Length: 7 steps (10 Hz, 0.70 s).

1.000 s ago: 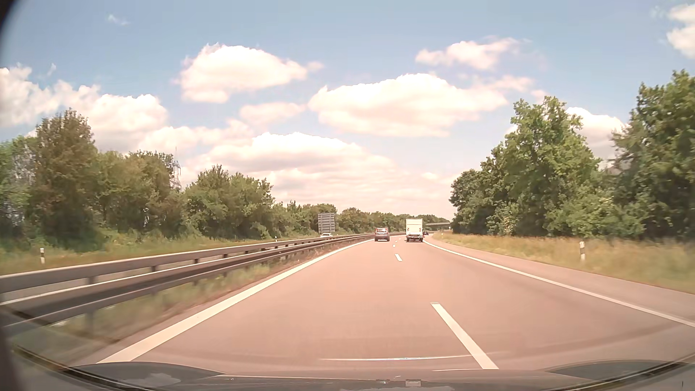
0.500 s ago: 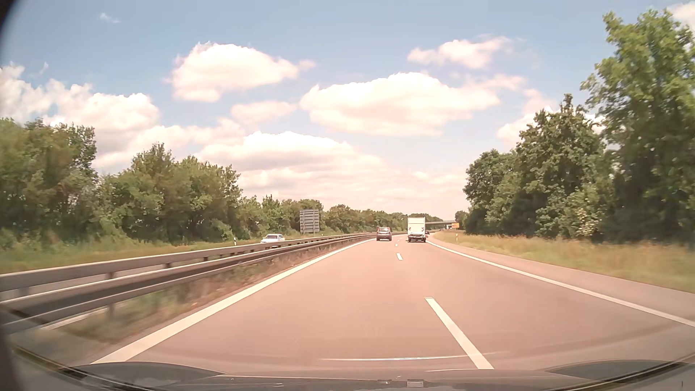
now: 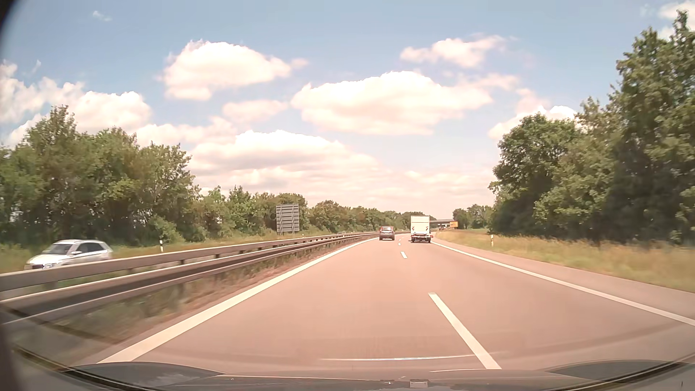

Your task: Follow the waypoints while adhering to traffic rules and regulations

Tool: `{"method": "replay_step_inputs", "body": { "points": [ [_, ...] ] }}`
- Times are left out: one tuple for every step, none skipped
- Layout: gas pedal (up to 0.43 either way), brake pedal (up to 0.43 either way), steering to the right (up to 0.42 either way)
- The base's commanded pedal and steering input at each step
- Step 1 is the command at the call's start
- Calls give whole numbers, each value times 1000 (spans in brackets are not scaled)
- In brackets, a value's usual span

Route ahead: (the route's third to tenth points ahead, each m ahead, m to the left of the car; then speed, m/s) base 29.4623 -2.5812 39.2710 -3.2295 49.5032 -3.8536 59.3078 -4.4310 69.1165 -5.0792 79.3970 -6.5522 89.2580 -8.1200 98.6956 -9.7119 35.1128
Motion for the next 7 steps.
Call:
{"method": "replay_step_inputs", "body": {
  "points": [
    [449,12,11],
    [449,12,11],
    [449,6,11],
    [449,12,11],
    [449,12,11],
    [449,12,12],
    [449,12,13]
  ]
}}
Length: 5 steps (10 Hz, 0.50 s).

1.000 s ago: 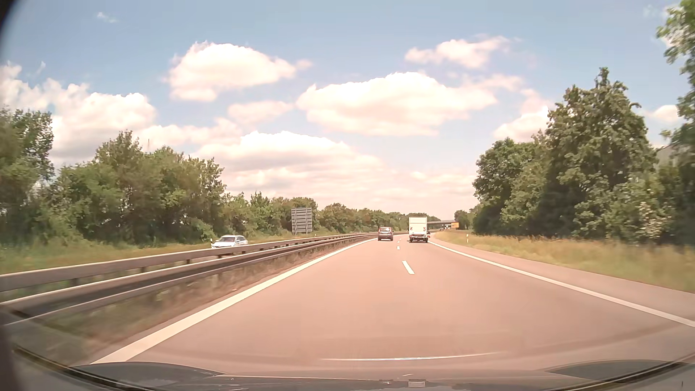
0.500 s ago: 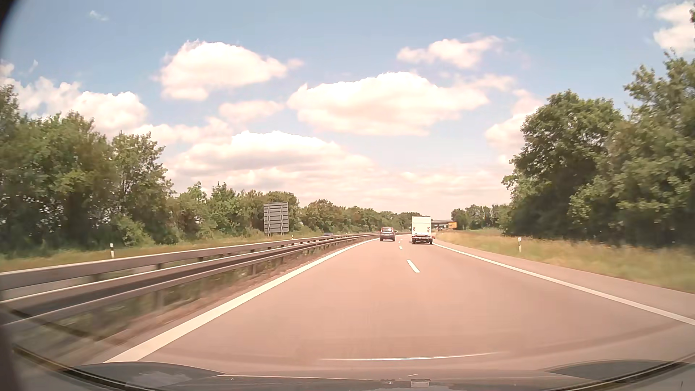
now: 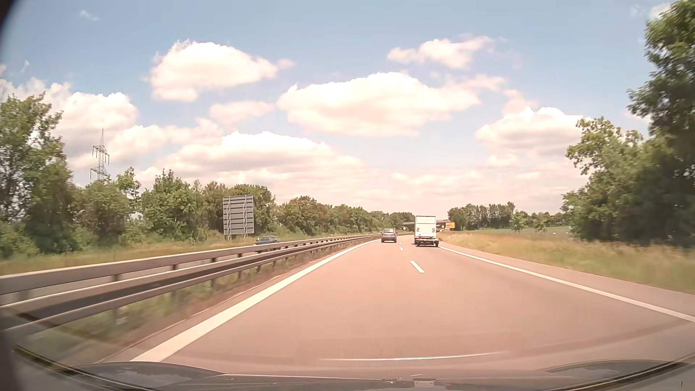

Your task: Follow the waypoints while adhering to traffic rules and regulations

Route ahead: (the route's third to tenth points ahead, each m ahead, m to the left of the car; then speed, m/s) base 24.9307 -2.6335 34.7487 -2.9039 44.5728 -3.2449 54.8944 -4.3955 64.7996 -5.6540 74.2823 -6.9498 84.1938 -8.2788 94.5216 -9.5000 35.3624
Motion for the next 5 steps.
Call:
{"method": "replay_step_inputs", "body": {
  "points": [
    [449,12,13],
    [449,12,13],
    [449,12,13],
    [449,12,14],
    [449,12,14]
  ]
}}
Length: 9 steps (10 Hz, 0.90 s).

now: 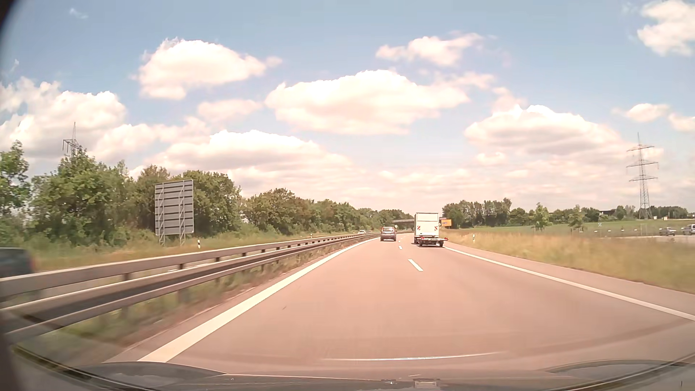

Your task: Follow the waypoints while adhering to traffic rules and regulations

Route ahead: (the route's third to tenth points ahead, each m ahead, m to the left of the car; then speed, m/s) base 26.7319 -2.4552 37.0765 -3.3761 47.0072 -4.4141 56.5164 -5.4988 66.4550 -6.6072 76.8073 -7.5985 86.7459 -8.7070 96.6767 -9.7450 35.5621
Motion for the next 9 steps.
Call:
{"method": "replay_step_inputs", "body": {
  "points": [
    [449,12,13],
    [449,12,13],
    [449,12,13],
    [449,12,13],
    [449,12,13],
    [449,6,12],
    [449,12,11],
    [449,12,10],
    [449,12,10]
  ]
}}
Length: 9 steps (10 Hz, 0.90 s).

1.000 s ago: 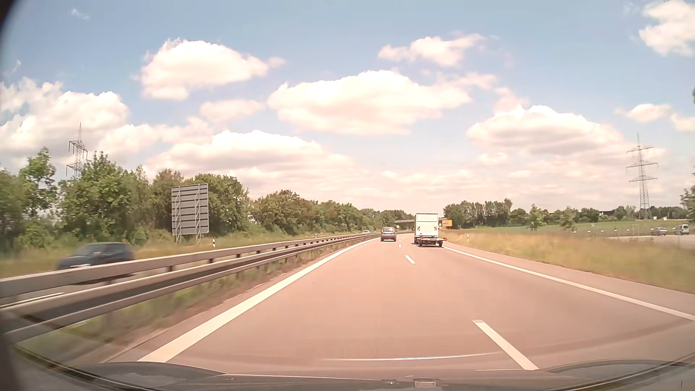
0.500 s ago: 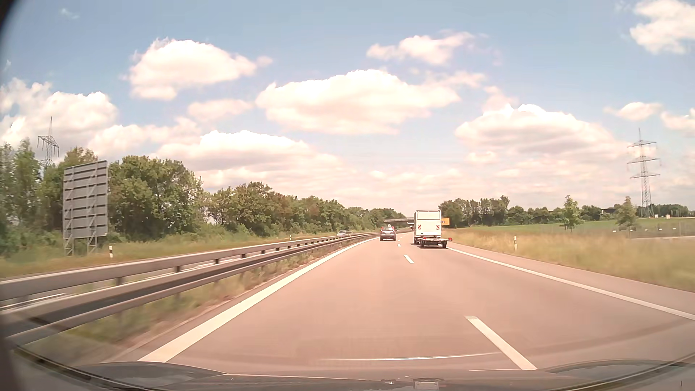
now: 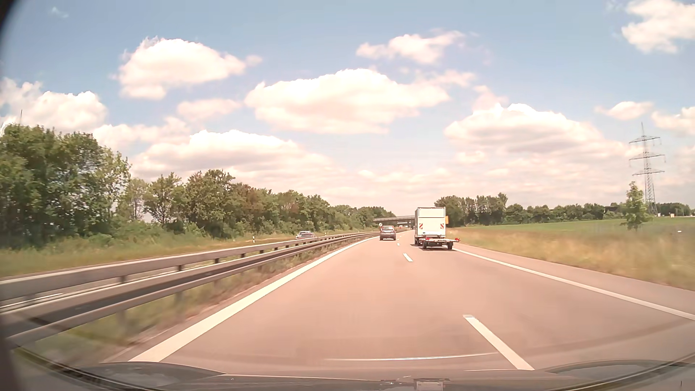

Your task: Follow the waypoints while adhering to traffic rules and regulations

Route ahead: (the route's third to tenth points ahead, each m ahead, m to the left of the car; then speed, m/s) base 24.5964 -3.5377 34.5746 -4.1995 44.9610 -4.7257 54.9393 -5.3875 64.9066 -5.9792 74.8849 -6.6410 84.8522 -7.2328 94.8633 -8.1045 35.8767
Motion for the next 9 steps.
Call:
{"method": "replay_step_inputs", "body": {
  "points": [
    [449,12,10],
    [449,12,10],
    [449,12,10],
    [449,12,10],
    [449,6,10],
    [449,6,10],
    [449,12,10],
    [449,12,10],
    [449,12,10]
  ]
}}
